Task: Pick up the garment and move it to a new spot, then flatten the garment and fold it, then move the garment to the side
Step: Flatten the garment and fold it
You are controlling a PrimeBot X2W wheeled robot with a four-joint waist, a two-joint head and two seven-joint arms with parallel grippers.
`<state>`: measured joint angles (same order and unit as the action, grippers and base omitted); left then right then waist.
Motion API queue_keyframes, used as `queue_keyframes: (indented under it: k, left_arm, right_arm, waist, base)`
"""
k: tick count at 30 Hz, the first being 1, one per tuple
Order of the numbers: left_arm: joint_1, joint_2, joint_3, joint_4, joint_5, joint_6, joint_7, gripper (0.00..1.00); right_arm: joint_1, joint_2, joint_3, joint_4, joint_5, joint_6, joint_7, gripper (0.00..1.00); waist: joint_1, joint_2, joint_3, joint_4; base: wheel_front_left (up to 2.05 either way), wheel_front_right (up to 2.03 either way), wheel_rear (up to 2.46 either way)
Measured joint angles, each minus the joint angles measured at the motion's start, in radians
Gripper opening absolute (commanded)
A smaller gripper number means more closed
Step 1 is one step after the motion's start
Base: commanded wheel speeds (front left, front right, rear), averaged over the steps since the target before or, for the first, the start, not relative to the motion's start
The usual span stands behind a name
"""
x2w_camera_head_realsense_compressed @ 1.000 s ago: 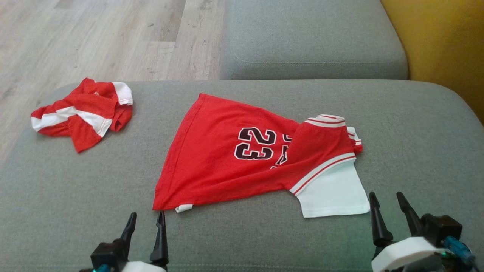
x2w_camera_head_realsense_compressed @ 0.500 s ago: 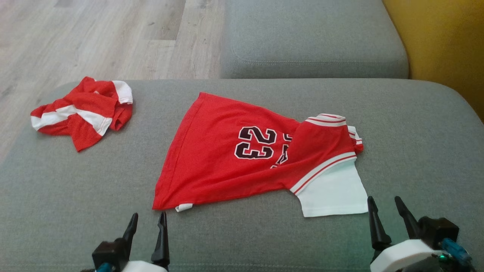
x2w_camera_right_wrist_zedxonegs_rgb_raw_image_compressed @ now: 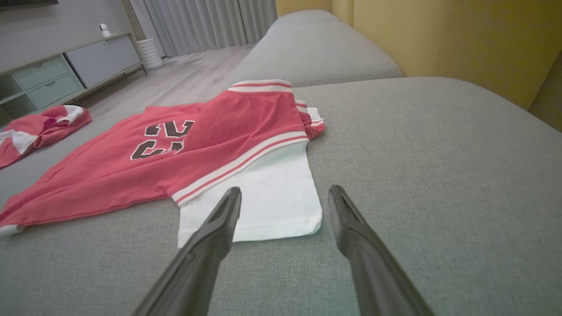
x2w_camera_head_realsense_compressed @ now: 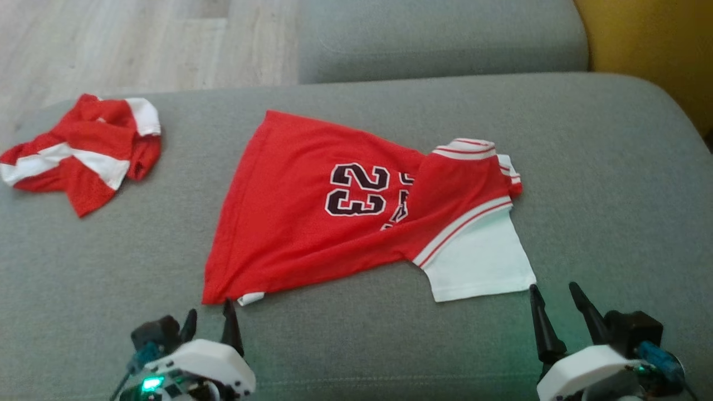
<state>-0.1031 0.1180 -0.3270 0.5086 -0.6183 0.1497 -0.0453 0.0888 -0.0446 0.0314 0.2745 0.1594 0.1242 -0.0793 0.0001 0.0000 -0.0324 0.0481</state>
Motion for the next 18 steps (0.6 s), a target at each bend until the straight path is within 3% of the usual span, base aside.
queue_keyframes:
  k: [13, 18]
  left_arm:
    - [-0.142, -0.013, 0.044, 0.211, -0.042, 0.007, -0.009, 1.0]
    - [-0.196, -0.013, 0.042, 0.257, -0.051, -0.015, 0.01, 1.0]
  right_arm:
    - [-0.059, 0.0, 0.0, -0.021, -0.02, 0.0, 0.009, 1.0]
    - [-0.081, 0.0, 0.001, -0.021, -0.029, 0.0, 0.012, 1.0]
  waist:
    - [0.0001, 0.0, 0.092, -0.058]
    - [0.0001, 0.0, 0.113, -0.066]
  base:
    - [0.0, 0.0, 0.0]
    - [0.0, 0.0, 0.0]
